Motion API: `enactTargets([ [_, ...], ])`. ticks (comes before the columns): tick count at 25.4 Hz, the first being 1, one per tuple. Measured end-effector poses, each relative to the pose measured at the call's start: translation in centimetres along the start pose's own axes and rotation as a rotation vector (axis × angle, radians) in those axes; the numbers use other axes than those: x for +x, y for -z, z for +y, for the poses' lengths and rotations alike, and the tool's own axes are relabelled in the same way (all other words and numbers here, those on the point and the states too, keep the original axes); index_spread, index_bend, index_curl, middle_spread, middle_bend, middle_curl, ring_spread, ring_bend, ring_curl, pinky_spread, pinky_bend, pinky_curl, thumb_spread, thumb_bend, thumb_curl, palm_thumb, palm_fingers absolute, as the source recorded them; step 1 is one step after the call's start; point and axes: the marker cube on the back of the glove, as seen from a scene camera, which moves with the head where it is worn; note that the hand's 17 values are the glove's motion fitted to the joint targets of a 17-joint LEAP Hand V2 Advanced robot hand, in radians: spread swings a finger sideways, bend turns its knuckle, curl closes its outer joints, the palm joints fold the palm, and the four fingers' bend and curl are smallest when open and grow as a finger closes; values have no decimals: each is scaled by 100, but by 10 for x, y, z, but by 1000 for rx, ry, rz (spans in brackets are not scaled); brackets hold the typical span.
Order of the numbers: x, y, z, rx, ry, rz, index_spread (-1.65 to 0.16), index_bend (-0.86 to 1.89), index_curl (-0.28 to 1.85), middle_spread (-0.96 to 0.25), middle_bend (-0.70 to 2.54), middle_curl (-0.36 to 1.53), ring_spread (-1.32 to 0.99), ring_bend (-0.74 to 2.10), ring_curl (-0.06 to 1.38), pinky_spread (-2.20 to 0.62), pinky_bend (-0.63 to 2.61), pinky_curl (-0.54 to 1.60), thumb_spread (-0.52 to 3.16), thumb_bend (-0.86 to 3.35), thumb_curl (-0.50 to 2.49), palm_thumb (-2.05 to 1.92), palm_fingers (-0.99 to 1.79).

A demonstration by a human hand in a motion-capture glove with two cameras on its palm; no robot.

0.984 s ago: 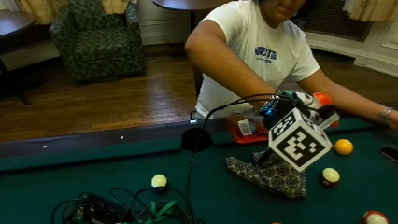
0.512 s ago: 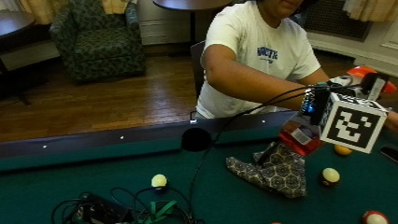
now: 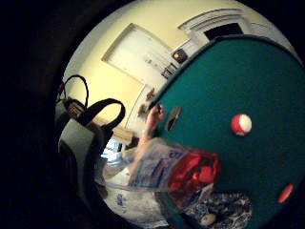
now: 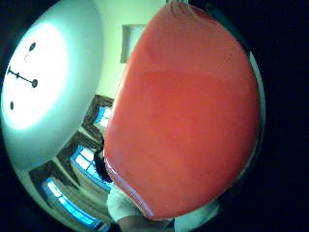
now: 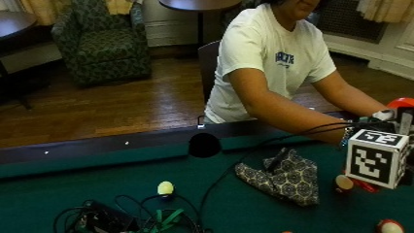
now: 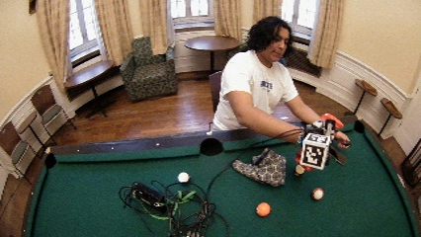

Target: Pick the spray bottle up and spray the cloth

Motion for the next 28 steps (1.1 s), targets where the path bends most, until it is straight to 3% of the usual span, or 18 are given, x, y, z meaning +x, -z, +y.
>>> enactTargets([
  [9, 39, 2, -13, 114, 19, 77, -27, 20, 66, -20, 60, 59, -21, 80, 50, -32, 53, 44, 56, -3, 86, 92, 135],
  [28, 100, -16, -3, 115, -14, 36, -27, 21, 67, -20, 60, 59, -21, 79, 50, -32, 51, 43, 55, -3, 87, 91, 135],
])
